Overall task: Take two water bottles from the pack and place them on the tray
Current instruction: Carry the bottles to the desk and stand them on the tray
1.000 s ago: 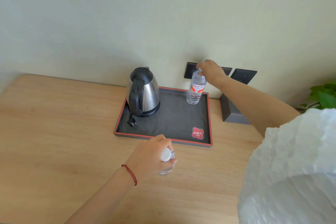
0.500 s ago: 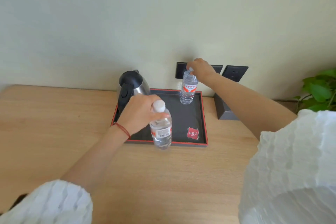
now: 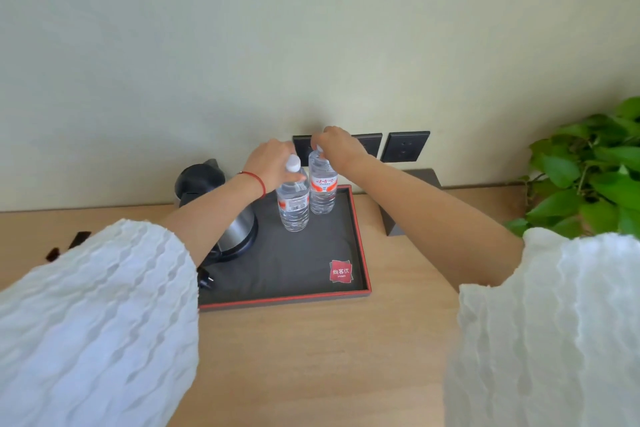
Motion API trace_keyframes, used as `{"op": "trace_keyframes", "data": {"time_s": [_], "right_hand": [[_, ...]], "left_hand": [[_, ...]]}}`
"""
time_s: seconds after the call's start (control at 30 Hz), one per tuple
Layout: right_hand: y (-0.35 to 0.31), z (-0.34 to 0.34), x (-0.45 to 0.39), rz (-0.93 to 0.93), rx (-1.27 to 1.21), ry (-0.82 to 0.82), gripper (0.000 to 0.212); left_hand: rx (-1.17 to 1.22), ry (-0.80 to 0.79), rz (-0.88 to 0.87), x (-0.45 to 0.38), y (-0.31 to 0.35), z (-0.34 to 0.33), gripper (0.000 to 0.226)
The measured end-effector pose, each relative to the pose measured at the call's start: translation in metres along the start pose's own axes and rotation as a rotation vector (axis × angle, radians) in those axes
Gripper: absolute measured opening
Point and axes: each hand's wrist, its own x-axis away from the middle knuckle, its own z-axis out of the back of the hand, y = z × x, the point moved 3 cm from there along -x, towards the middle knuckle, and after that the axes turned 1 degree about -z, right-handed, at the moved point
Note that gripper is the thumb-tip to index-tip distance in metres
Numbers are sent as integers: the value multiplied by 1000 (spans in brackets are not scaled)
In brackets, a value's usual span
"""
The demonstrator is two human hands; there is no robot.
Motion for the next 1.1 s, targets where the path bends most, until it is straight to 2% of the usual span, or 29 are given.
{"op": "trace_keyframes", "data": {"time_s": [0.17, 0.37, 0.43, 0.53, 0.7, 0.9, 1.1], "right_hand": [[1, 0, 0, 43, 56, -3, 32], [1, -1, 1, 62, 77, 20, 32], [1, 0, 1, 64, 70, 24, 33], [1, 0, 2, 71, 64, 19, 34], [2, 0, 3, 64, 62, 10, 35], [4, -2, 2, 42, 20, 4, 37], [7, -3, 2, 39, 16, 15, 39]], "left_hand": [[29, -127, -100, -15, -2, 5, 34], [-51, -182, -146, -18, -1, 15, 33], [-79, -152, -130, -15, -3, 14, 37], [-83, -31, -11, -10, -6, 14, 38], [-89, -29, 97, -11, 2, 7, 40], [-100, 45, 23, -14, 2, -4, 32], [-17, -6, 13, -28, -4, 3, 35]]}}
